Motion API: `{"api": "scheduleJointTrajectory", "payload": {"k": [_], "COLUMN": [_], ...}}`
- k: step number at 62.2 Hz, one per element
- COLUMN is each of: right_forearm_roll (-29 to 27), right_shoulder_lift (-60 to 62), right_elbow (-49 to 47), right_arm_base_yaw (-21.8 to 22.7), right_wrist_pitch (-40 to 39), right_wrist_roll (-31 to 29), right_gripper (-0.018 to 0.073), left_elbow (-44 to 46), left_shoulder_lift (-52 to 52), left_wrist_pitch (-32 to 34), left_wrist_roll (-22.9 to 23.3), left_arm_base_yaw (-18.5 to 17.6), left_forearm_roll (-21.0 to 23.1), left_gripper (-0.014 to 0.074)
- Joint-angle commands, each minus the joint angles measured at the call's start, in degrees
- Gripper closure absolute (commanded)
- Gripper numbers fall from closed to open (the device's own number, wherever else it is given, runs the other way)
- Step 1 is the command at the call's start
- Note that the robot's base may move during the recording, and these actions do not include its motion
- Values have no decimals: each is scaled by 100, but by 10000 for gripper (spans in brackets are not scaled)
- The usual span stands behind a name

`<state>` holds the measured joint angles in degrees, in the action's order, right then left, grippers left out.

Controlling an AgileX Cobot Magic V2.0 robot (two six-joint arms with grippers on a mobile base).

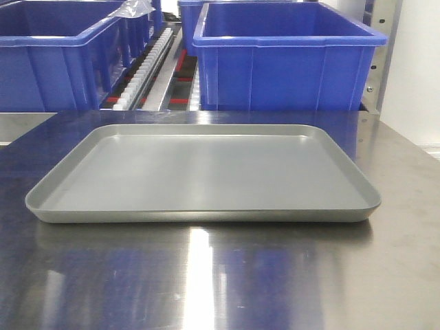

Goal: Sort and place red and blue blocks on shelf

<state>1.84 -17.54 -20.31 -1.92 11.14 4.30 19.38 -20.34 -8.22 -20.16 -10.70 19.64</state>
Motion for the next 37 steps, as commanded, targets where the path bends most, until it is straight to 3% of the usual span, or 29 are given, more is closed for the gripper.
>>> {"api": "scheduleJointTrajectory", "payload": {"k": [1,37], "right_forearm_roll": [-5,-5], "right_shoulder_lift": [-37,-37], "right_elbow": [-160,-160], "right_arm_base_yaw": [7,7], "right_wrist_pitch": [-501,-501], "right_wrist_roll": [-16,-16], "right_gripper": [496,496], "left_elbow": [201,201], "left_shoulder_lift": [-28,-28], "left_wrist_pitch": [442,442], "left_wrist_roll": [-2,-2], "left_arm_base_yaw": [4,4], "left_forearm_roll": [21,31], "left_gripper": [472,472]}}
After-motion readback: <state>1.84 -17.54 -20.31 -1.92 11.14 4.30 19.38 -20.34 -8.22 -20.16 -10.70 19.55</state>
